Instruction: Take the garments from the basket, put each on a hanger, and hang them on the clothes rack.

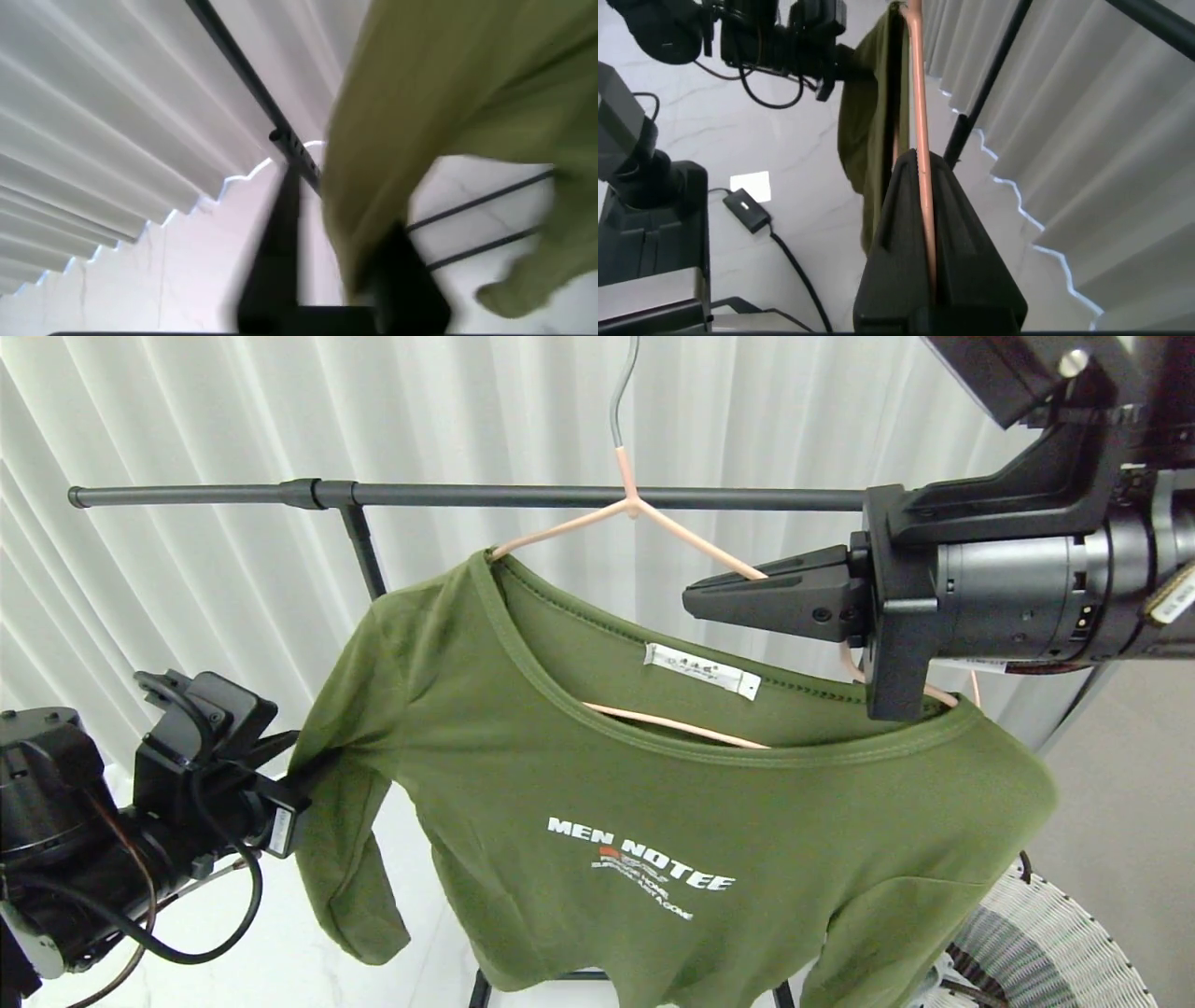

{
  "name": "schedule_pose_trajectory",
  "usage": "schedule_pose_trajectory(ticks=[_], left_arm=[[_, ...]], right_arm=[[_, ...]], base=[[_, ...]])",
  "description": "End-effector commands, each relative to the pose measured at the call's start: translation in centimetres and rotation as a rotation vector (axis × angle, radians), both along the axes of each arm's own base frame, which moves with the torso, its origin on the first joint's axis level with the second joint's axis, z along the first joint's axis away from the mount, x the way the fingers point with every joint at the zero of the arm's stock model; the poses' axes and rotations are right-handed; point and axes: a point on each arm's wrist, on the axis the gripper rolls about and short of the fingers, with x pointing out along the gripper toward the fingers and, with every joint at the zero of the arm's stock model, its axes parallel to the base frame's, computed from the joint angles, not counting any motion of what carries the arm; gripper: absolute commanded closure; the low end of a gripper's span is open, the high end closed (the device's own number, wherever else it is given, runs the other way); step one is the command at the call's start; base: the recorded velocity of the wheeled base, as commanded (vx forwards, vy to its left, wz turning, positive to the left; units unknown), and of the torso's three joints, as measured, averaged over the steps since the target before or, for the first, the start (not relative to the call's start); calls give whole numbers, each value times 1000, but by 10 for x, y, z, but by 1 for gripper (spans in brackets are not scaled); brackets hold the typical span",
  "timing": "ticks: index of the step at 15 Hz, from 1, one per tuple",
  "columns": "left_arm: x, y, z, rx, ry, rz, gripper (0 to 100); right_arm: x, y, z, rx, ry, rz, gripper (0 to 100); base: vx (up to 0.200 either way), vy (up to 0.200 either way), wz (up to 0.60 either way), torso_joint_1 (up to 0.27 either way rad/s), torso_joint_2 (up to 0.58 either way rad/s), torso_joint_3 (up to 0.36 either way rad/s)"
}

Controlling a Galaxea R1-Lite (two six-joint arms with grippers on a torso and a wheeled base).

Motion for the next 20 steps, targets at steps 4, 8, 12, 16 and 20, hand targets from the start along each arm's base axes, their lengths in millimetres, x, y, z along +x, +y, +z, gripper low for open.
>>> schedule_pose_trajectory(ticks=[4, 8, 12, 16, 20], left_arm=[[-32, -7, -7, 40, 3, -55, 0], [-45, -15, -3, 72, -41, -113, 0], [-39, -19, 13, 72, -108, -126, 0], [-34, -23, 25, 69, -152, -141, 0], [-36, -35, 24, 74, -150, -156, 0]], right_arm=[[7, -5, -12, -46, 9, -150, 100], [9, -10, -20, -48, 82, -302, 100], [14, -14, -19, -17, 134, -441, 100], [25, -25, -20, -8, 142, -558, 100], [28, -28, -20, -8, 144, -573, 100]], base=[[0, 0, 0, 0, 0, 0], [0, 0, 0, 0, 0, 0], [0, 0, 0, 0, 0, 0], [50, 0, 0, 1, 2, -1], [200, 0, 0, -2, 1, 0]])
